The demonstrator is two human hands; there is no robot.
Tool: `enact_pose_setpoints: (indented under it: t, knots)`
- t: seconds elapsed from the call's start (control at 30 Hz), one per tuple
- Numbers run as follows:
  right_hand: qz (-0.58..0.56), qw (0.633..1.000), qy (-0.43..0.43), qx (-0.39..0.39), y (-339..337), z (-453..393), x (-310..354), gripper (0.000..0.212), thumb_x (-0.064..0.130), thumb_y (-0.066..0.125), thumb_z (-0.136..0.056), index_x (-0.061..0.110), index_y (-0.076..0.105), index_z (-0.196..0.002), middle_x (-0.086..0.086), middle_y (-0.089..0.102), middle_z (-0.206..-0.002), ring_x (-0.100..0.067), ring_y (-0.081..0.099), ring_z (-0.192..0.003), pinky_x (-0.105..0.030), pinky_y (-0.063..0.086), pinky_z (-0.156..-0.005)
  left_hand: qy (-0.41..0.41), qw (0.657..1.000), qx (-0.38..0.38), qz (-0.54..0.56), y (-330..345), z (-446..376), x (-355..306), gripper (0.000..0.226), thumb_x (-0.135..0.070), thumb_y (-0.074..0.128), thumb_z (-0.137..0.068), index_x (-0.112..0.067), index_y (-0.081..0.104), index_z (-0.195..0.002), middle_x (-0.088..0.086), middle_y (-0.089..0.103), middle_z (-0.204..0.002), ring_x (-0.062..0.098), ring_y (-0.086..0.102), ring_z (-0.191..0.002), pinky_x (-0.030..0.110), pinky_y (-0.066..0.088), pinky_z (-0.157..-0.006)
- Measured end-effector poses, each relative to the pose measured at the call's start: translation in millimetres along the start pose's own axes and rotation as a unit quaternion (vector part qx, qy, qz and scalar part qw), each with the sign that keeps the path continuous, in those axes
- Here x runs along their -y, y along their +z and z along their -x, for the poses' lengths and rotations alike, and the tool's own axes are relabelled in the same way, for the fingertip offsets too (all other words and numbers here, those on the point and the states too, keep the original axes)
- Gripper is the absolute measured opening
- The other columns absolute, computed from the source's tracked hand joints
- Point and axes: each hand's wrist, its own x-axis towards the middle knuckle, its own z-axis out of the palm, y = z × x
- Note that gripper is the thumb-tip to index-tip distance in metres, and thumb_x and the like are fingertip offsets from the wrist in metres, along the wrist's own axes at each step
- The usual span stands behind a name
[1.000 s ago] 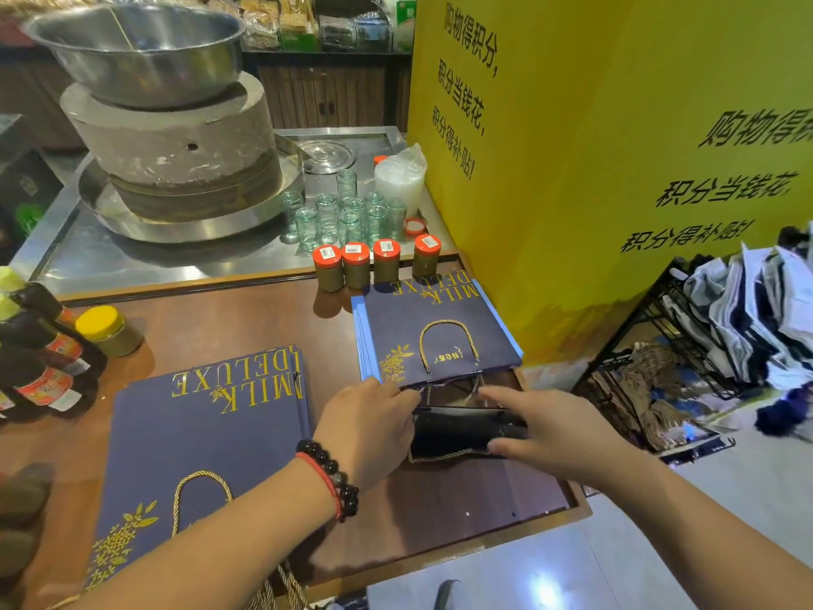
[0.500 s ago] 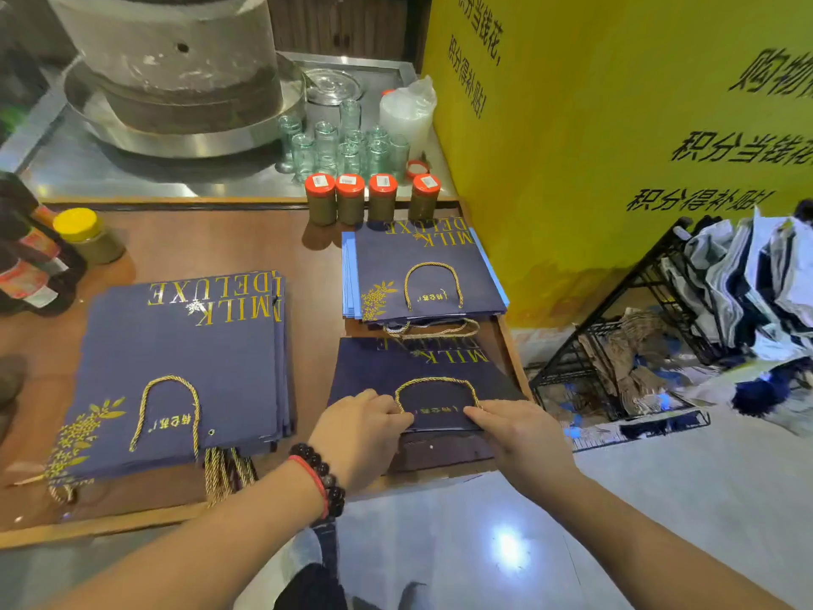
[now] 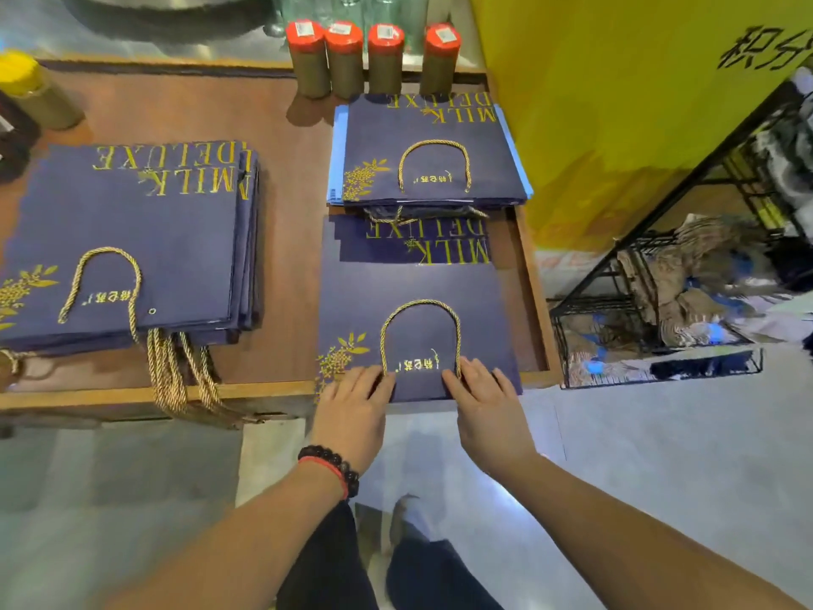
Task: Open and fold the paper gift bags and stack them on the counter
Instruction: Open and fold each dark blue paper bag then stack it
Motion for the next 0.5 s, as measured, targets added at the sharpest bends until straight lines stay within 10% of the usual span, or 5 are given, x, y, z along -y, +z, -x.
enact_pose_setpoints:
  t: [0.13,0.3,0.5]
  knots:
    - [-0.014,1.0,-0.007,0.025,-4,18,36,0.078,0.019,0.064,-0.068,0.017,0.045,-0.143,-0.017,0.039,-0.151,-0.032,0.039,-0.139,-0.053,0.034,-0.11,-0.02,0.998,0.059,0.0,13,18,-19,0.082,-0.026,0.078,-0.059,-0.011,0.053,-0.137,0.012,0.045,-0.145,0.029,0.043,-0.135,0.048,0.042,-0.102]
    - [-0.025,0.998,-0.022,0.057,5,8,67,0.073,0.032,0.053,-0.074,0.013,0.046,-0.144,-0.005,0.044,-0.15,-0.021,0.04,-0.14,-0.05,0.025,-0.116,-0.023,0.993,0.109,-0.048,21,18,-28,0.08,-0.031,0.044,-0.092,-0.017,-0.005,-0.153,0.004,-0.016,-0.159,0.022,-0.014,-0.147,0.041,-0.007,-0.118]
    - [0.018,0.995,-0.066,0.067,7,16,31,0.085,0.029,0.074,-0.066,0.013,0.045,-0.145,-0.006,0.041,-0.152,-0.022,0.041,-0.139,-0.044,0.025,-0.113,0.006,0.996,0.092,-0.021,25,20,-2,0.091,-0.025,0.063,-0.073,-0.028,0.019,-0.153,0.01,0.014,-0.16,0.027,0.014,-0.147,0.041,0.007,-0.114]
